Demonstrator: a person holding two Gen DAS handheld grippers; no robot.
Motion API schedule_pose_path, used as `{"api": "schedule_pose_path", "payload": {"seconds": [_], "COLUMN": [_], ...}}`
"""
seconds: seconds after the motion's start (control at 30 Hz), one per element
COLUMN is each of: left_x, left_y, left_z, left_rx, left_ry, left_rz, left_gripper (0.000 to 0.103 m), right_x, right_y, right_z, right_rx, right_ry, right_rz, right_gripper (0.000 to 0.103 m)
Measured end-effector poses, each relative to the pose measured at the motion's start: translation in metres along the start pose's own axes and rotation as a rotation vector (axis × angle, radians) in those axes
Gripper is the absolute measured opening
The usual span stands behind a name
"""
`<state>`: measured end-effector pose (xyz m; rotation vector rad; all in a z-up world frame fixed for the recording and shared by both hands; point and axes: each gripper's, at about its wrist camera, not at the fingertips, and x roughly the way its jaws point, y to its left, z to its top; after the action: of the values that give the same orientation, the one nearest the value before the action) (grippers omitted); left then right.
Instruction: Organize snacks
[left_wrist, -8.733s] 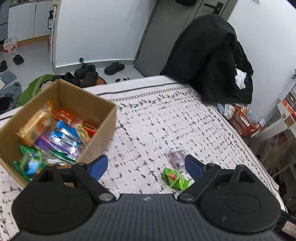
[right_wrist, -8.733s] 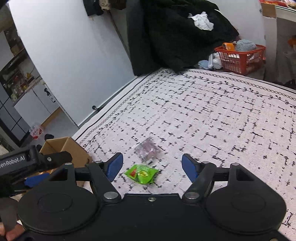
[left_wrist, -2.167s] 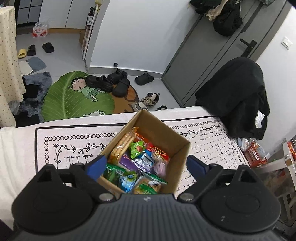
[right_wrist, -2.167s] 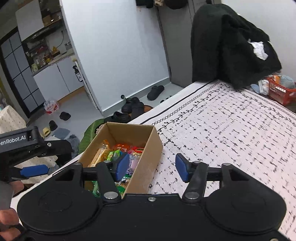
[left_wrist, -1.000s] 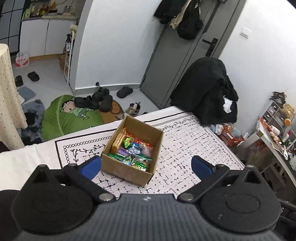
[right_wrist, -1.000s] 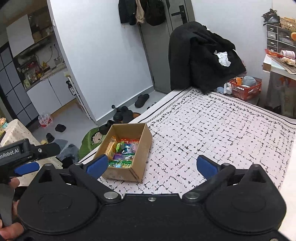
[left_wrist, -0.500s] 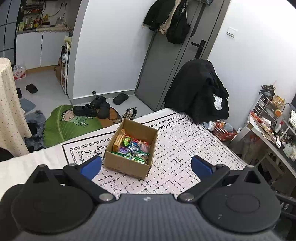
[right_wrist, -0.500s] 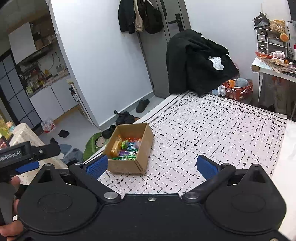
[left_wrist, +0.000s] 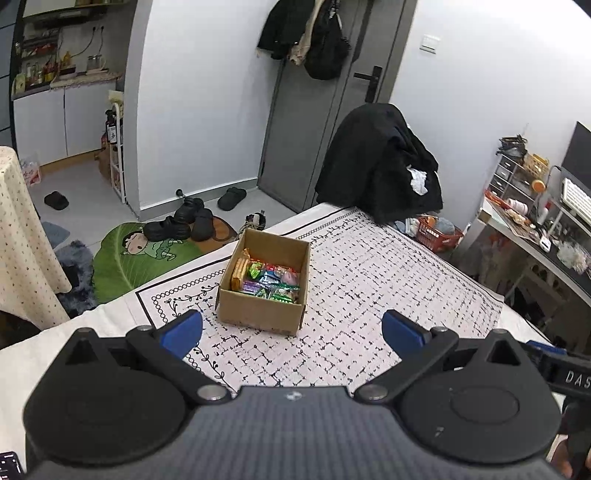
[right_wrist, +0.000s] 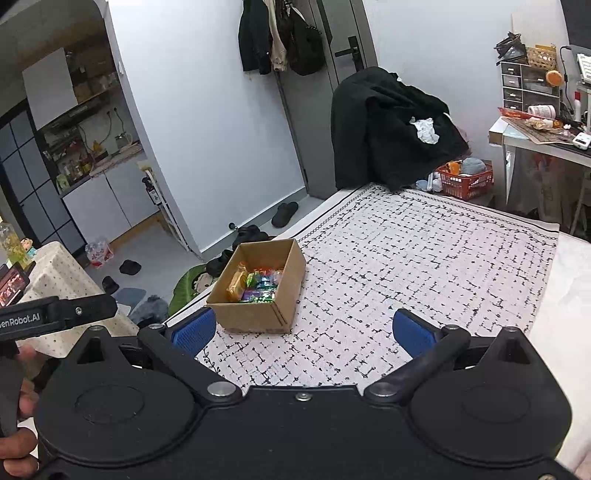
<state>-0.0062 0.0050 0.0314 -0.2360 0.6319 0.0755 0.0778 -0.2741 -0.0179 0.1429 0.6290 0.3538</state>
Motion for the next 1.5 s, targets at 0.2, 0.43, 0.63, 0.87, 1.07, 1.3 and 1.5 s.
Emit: {"api": "schedule_pose_path", "payload": {"seconds": [0.2,0.43,0.63,0.87,1.07,1.3,1.5], "left_x": [-0.009,-0.016,-0.016,-0.022,-0.025,-0.026,-0.028], "left_y": [-0.001,0.002,0.008,0.012,0.010,0.011,0.012], "left_z": [-0.013,-0.026,-0.036,-0.041,-0.044,-0.047,-0.047], "left_rx": [0.040,0.070,0.081,0.097,0.117,0.107,0.108], "left_ry": [0.007,0.014,0.028,0.023,0.021,0.026,0.022], "left_rz": [-0.017,-0.040,-0.023,-0.017,-0.025,-0.028,-0.027], "left_gripper": [0.103,0.103,0.103,0.103,0.103,0.103,0.103], "right_x": [-0.014,-0.028,-0.035,-0.039,-0.043,-0.043,-0.043], "right_y": [0.007,0.017,0.019,0.020,0.024,0.026,0.026], "right_z": [-0.007,-0.018,-0.029,-0.035,-0.041,-0.042,-0.043], "right_rx": [-0.039,-0.065,-0.088,-0.087,-0.110,-0.115,-0.107], "right_ry": [-0.012,-0.024,-0.024,-0.012,-0.014,-0.005,0.001], "right_rz": [-0.031,-0.053,-0.051,-0.049,-0.031,-0.019,-0.001], "right_gripper": [0.103,0.103,0.103,0.103,0.103,0.103,0.103]}}
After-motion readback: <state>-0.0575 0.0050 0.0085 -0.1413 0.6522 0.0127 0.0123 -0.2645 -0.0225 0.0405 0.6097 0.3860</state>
